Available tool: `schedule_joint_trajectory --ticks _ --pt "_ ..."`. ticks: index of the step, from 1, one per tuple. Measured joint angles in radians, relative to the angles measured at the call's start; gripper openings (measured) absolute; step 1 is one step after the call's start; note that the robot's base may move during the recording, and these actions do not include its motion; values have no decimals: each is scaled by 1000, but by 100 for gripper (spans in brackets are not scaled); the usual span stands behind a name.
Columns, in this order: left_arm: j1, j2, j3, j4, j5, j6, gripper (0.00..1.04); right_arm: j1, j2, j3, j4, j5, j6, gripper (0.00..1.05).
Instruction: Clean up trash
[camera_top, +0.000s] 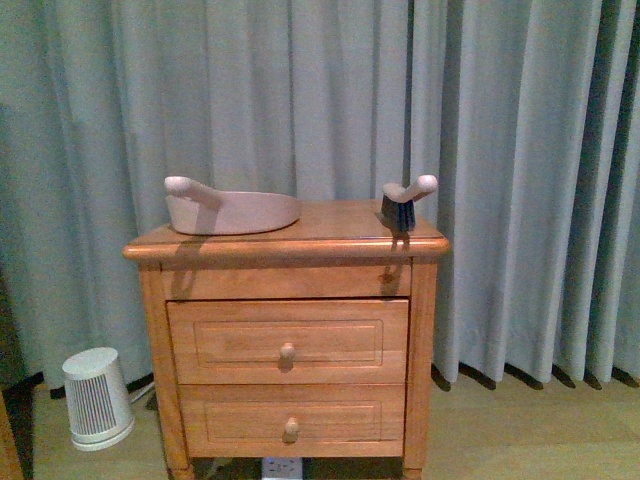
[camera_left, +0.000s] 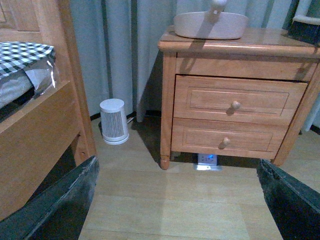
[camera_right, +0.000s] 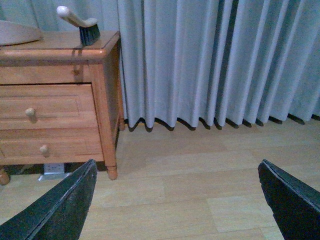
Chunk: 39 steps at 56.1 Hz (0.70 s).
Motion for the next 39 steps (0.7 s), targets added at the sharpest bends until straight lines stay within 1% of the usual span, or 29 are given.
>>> schedule_joint_trajectory --ticks 39 --pt "0 0 0 0 0 0 97 0 0 0 0 0 0 97"
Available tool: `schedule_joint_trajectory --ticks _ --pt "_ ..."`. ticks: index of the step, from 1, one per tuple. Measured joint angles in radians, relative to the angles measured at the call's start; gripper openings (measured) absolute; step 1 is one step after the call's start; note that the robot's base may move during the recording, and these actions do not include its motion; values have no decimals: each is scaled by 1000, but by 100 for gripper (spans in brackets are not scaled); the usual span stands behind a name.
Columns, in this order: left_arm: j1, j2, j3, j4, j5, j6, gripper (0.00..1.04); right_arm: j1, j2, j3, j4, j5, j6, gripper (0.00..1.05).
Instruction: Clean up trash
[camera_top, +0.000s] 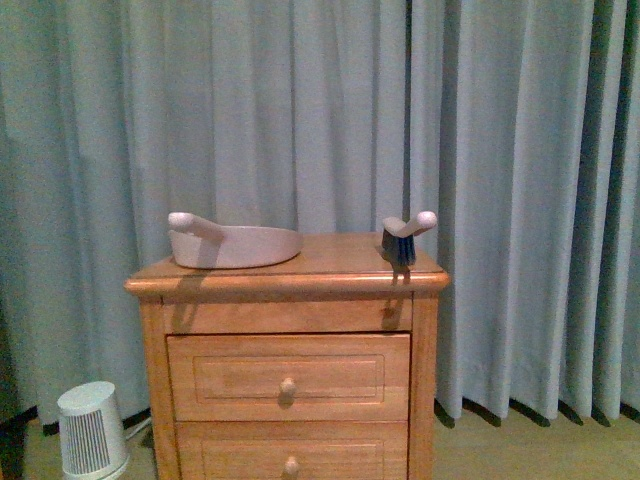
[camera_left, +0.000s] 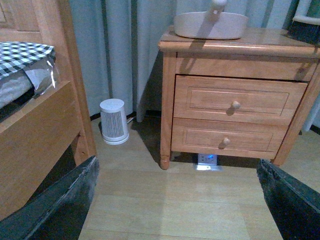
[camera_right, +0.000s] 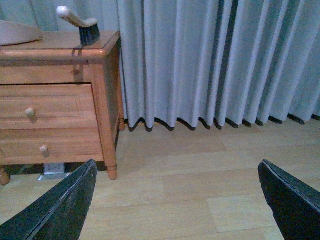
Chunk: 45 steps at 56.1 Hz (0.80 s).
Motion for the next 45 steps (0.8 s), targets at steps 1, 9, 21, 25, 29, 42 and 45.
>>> schedule_joint_trajectory --ticks 1,9,21,25,29,42,45 --pt "0 0 0 0 0 0 97 0 0 0 0 0 0 97" --pt "0 0 0 0 0 0 97 0 0 0 0 0 0 97" --pt "0 0 0 0 0 0 97 0 0 0 0 0 0 97" --pt "0 0 0 0 0 0 97 0 0 0 0 0 0 97" --pt "0 0 0 0 0 0 97 0 0 0 0 0 0 97" --pt "0 0 0 0 0 0 97 0 0 0 0 0 0 97" --pt "0 0 0 0 0 0 97 0 0 0 0 0 0 97"
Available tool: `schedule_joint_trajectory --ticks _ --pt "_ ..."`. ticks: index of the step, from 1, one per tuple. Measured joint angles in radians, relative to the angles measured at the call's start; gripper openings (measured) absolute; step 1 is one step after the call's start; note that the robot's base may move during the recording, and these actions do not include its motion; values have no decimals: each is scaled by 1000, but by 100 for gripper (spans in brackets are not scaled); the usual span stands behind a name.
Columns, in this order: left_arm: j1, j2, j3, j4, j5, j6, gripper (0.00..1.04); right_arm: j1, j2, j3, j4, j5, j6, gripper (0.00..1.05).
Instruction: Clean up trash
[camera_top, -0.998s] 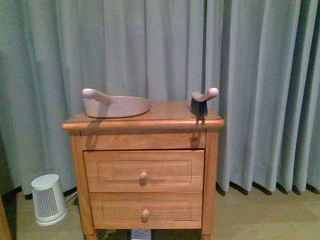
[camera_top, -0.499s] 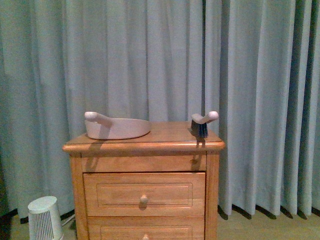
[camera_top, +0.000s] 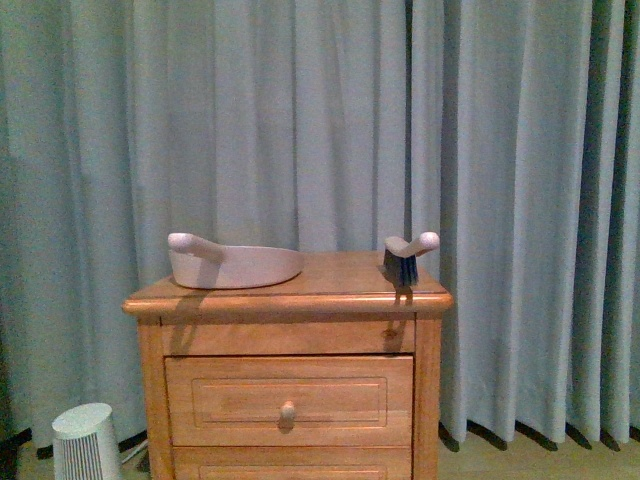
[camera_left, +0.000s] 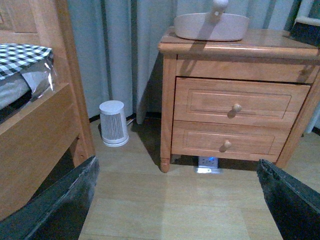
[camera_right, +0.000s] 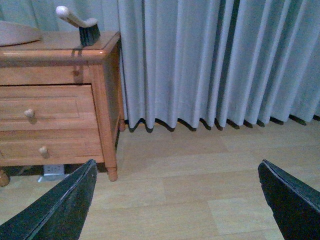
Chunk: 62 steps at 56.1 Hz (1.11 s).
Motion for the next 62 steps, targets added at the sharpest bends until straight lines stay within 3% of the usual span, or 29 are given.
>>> schedule_joint_trajectory --ticks 62 --pt "0 0 0 0 0 0 97 0 0 0 0 0 0 97"
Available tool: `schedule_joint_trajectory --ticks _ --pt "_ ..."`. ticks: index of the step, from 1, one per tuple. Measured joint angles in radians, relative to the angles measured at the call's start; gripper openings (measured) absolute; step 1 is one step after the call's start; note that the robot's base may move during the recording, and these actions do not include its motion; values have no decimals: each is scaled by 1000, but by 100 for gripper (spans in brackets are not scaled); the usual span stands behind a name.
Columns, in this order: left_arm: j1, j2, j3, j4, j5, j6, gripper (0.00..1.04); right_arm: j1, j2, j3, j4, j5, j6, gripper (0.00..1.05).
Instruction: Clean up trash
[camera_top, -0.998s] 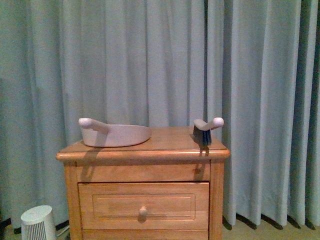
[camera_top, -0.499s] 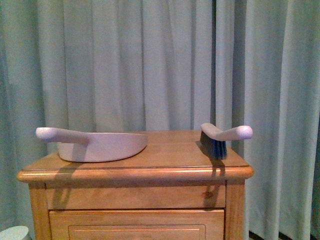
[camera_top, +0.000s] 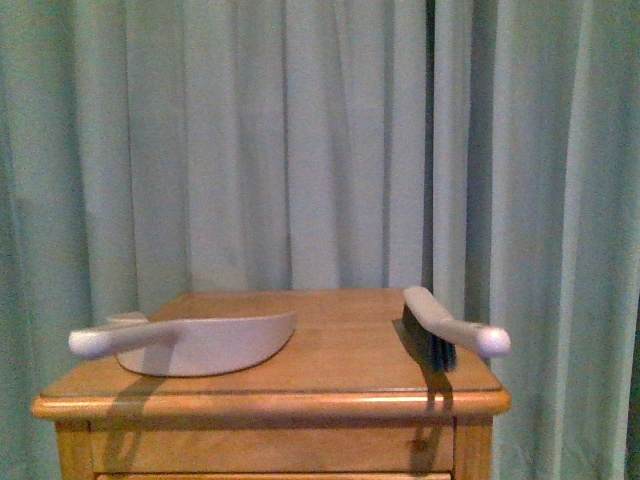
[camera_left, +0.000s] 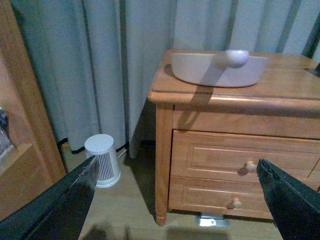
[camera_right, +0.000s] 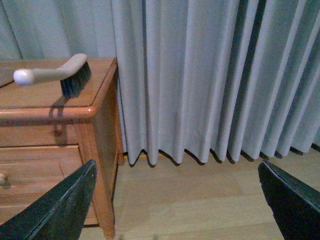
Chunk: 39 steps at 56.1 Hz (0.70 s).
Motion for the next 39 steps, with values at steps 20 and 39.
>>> schedule_joint_trajectory --ticks 20,39 --pt "24 263 130 -112 88 -108 97 0 0 0 0 0 0 97" --pt "-304 1065 879 -98 -93 84 97 0 0 0 0 0 0 97"
